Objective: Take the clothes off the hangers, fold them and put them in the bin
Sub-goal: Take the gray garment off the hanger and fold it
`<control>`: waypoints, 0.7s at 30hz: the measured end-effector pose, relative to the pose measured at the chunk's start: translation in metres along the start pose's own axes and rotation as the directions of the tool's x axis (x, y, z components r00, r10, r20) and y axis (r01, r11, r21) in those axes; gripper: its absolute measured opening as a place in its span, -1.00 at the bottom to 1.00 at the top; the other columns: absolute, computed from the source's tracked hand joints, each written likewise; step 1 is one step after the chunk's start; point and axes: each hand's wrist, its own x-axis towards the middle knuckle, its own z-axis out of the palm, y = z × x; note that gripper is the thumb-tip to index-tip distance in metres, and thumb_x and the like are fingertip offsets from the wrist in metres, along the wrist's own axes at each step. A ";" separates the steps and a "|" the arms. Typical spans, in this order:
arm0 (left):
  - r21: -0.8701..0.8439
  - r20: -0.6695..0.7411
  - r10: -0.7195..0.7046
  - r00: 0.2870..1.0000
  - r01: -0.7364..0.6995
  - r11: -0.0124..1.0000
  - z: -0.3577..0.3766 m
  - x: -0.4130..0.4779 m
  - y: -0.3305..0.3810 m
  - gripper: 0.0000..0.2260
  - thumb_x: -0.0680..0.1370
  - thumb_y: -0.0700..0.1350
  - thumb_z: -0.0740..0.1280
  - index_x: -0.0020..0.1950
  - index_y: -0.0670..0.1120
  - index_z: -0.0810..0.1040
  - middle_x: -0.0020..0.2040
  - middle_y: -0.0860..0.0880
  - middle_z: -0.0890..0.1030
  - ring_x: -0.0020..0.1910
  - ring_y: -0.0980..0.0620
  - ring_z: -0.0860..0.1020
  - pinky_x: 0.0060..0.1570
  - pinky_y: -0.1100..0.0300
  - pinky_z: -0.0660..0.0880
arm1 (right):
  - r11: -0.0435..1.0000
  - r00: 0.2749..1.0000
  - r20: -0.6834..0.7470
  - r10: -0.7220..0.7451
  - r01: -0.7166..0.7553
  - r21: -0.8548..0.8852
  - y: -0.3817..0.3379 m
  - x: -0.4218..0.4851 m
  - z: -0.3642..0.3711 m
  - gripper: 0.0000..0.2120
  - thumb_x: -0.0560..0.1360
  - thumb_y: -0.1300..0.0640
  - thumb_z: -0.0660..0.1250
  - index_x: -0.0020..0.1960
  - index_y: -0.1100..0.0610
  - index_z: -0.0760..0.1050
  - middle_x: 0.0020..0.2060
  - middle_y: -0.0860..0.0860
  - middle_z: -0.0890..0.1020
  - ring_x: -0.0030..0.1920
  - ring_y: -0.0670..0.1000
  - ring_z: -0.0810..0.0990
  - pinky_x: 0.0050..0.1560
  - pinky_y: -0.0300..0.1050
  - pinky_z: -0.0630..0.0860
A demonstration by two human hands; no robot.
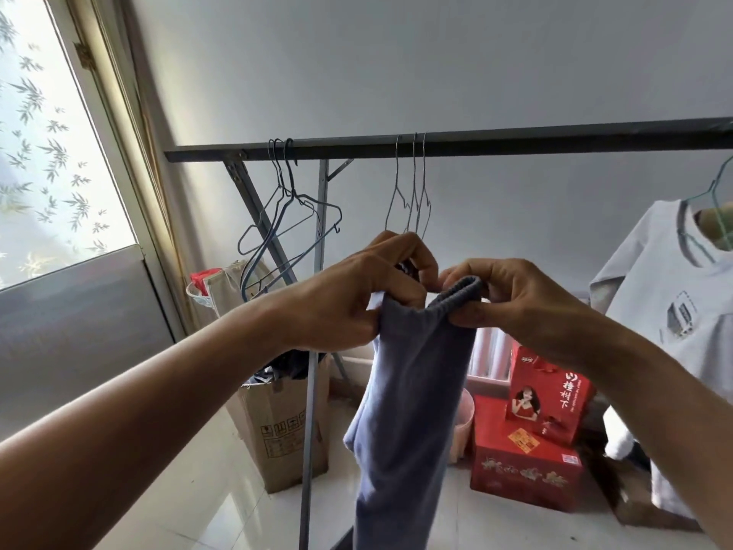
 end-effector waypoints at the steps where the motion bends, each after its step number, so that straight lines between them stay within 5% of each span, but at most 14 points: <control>1: -0.011 0.003 0.029 1.000 -0.029 1.000 0.000 0.000 0.003 -0.62 0.41 -0.48 0.35 -0.31 0.03 0.52 0.11 0.00 0.49 0.20 0.00 0.41 0.15 0.26 0.36 | 0.999 1.000 0.023 -0.010 0.010 0.032 0.002 0.001 0.000 -0.83 0.30 0.18 0.57 -0.21 0.02 0.60 0.00 0.01 0.68 0.12 -0.02 0.62 0.12 -0.10 0.53; 5: -0.133 0.035 0.090 0.995 -0.085 0.987 -0.004 -0.001 0.016 -0.57 0.41 -0.51 0.32 -0.31 0.06 0.49 0.13 -0.11 0.48 0.19 -0.09 0.46 0.16 -0.03 0.44 | 0.933 0.983 0.167 -0.079 0.014 0.358 0.007 0.005 0.002 -0.80 0.30 0.25 0.47 -0.18 0.20 0.46 -0.22 0.02 0.60 -0.12 -0.08 0.59 -0.10 -0.25 0.53; 8: -0.245 0.042 0.098 0.994 -0.085 0.966 -0.008 0.000 0.020 -0.49 0.46 -0.51 0.31 -0.29 0.15 0.43 0.14 -0.18 0.46 0.20 -0.09 0.49 0.17 0.14 0.47 | 0.878 0.980 0.182 -0.079 -0.018 0.478 0.009 0.008 0.004 -0.62 0.21 0.16 0.60 -0.18 0.23 0.43 -0.25 0.13 0.49 -0.16 -0.01 0.55 -0.12 -0.21 0.51; 11: -0.238 0.074 0.045 0.996 -0.026 0.971 -0.011 -0.003 0.014 -0.65 0.51 -0.43 0.33 -0.24 0.04 0.54 0.20 -0.19 0.46 0.30 -0.09 0.45 0.30 0.11 0.44 | 0.887 0.988 0.139 -0.075 0.002 0.461 0.009 0.009 0.006 -0.64 0.14 0.07 0.64 -0.27 0.13 0.49 -0.29 0.10 0.50 -0.19 -0.01 0.53 -0.16 -0.23 0.49; 15: 0.038 0.152 -0.098 0.984 0.093 0.995 -0.021 -0.011 -0.007 -0.89 0.51 -0.16 0.42 -0.01 0.02 0.64 0.30 0.06 0.37 0.39 0.09 0.29 0.38 0.03 0.32 | 0.916 0.996 0.056 -0.069 0.040 0.399 0.011 0.005 0.007 -0.63 0.13 0.07 0.63 -0.30 0.13 0.45 -0.24 0.14 0.50 -0.15 0.04 0.49 -0.14 -0.21 0.45; 18: 0.091 0.225 -0.245 0.943 0.230 0.969 -0.026 -0.015 -0.012 -0.74 0.46 0.15 0.39 0.12 0.14 0.58 0.24 0.17 0.41 0.27 0.21 0.40 0.26 0.12 0.44 | 0.932 0.999 0.006 -0.054 0.048 0.358 0.012 0.003 0.010 -0.68 0.14 0.18 0.59 -0.31 0.12 0.44 -0.26 0.10 0.49 -0.16 0.04 0.49 -0.15 -0.23 0.47; 21: 0.101 0.152 -0.310 0.939 0.297 0.949 -0.020 -0.014 -0.013 -0.62 0.46 0.32 0.32 -0.01 0.03 0.59 -0.02 0.15 0.55 -0.02 0.19 0.54 0.03 0.02 0.55 | 0.953 0.996 -0.067 -0.063 0.080 0.293 0.010 0.002 0.014 -0.74 0.21 0.33 0.53 -0.31 0.15 0.45 -0.23 0.08 0.51 -0.12 0.05 0.52 -0.11 -0.23 0.48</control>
